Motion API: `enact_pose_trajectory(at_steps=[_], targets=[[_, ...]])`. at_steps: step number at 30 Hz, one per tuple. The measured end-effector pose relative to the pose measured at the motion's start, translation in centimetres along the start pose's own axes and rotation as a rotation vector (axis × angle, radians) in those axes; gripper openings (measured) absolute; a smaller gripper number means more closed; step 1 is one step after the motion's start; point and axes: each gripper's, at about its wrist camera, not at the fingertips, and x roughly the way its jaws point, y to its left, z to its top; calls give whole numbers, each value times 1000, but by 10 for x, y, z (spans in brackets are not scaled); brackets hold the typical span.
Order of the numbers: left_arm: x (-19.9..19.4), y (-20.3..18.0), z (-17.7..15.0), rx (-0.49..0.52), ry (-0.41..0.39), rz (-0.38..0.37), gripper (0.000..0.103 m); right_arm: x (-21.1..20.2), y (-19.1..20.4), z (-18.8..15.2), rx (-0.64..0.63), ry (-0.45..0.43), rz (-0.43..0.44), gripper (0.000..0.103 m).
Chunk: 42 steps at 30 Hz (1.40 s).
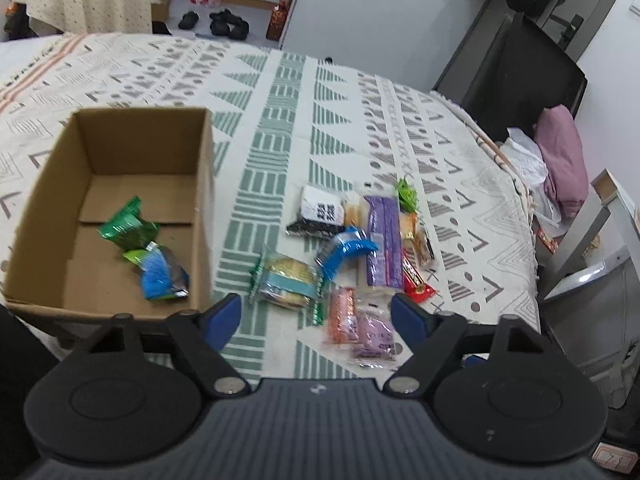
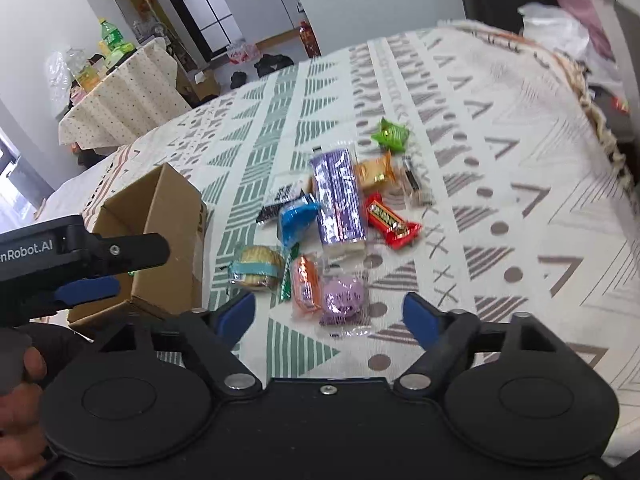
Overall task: Organize snacks
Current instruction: 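Move both grippers back to the snack pile, then grasp the orange stick with the left gripper while the right gripper grasps the pink pastry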
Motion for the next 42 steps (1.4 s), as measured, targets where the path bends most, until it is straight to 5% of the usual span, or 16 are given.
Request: enact_pose_trajectory(at_steps=[11, 20, 33, 38, 42], targets=[[53, -11, -6, -27, 106, -13, 46, 29, -18, 3, 61, 67, 34, 58], [92, -17, -5, -44, 168, -2, 43, 59, -26, 7, 80, 130, 36, 47], [130, -15, -8, -66, 223, 17, 42, 86, -31, 7, 90, 190, 50, 47], [132, -10, -7, -90, 229, 20, 23, 91, -28, 6, 74, 186, 45, 47], [129, -8, -7, -90, 230, 4, 20, 92, -24, 7, 61, 183, 62, 28]])
